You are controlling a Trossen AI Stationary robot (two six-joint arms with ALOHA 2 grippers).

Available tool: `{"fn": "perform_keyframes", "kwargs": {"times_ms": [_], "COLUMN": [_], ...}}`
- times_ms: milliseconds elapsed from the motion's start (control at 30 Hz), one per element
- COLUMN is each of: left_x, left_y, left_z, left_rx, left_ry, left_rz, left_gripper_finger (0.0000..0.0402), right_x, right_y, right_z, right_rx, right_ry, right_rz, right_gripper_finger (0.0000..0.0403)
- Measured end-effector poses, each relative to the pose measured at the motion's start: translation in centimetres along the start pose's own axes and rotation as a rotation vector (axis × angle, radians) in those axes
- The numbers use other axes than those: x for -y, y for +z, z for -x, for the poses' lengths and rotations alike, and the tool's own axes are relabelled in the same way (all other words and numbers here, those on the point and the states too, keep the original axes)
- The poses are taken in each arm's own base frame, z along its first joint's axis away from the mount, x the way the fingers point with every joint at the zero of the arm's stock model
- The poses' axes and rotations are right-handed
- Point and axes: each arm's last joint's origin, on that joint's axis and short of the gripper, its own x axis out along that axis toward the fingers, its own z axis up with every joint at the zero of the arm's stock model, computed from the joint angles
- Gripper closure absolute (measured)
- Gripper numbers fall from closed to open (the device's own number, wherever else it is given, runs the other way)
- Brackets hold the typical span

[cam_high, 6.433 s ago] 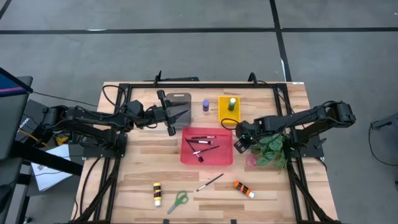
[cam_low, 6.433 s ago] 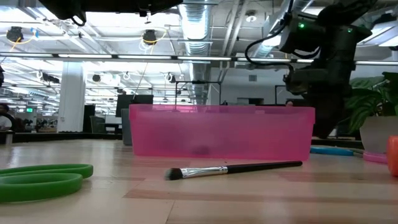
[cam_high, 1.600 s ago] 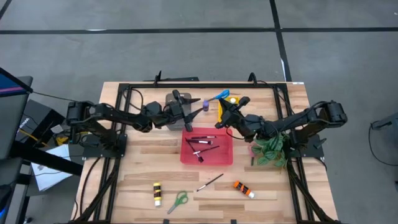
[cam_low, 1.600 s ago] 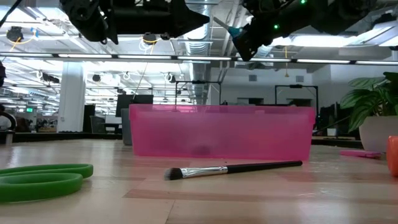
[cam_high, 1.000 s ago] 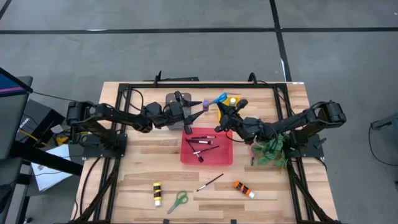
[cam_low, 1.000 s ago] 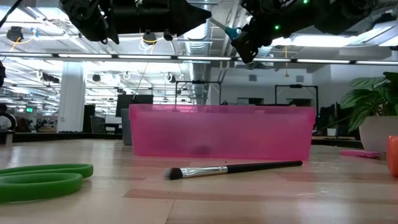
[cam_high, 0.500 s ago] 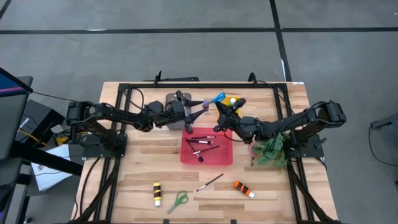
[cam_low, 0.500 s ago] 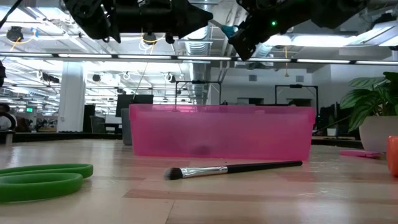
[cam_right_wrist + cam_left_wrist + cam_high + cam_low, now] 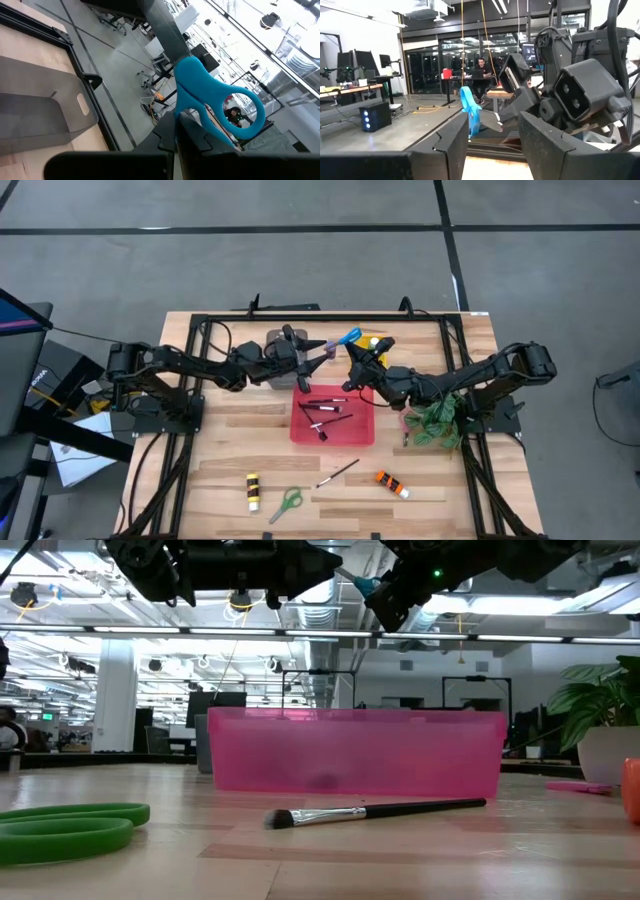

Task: Pick & Place Paint Supplies
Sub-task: Put the blue scissors into the black bin

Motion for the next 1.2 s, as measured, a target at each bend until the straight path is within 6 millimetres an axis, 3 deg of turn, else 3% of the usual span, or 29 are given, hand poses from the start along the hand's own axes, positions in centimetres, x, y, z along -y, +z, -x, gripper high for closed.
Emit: {"fn": "perform_keyframes", "kwargs": {"times_ms": [300,767,933,1200], "left_x": [-0.12,-0.19,-0.25,-0.23], "left_y": [-0.03,0.13,0.08,0.03], "left_z": [-0.01,0.00,0.01,0.02], "left_rx": [-0.004,0.012,0.005,-0.002], "left_ry": [0.024,0.040,0.055,0.071], "left_rz": [0.022,0.102,0.102,0.100], "left_gripper_finger": [0.0265,0.0393,0.0398,0.0400], "right_x": [0.00,-0.03,0.00,-0.27], "right_y": [0.01,0.04,0.06,0.35], "right_z": [0.00,0.00,0.00,0.52], "right_rx": [0.002,0.013,0.012,0.027], "right_ry": [0.001,0.012,0.009,0.023], "right_rz": [0.000,-0.012,-0.030,-0.055], "right_gripper_finger": [0.0403,0.0403,0.0399,0.0356]}}
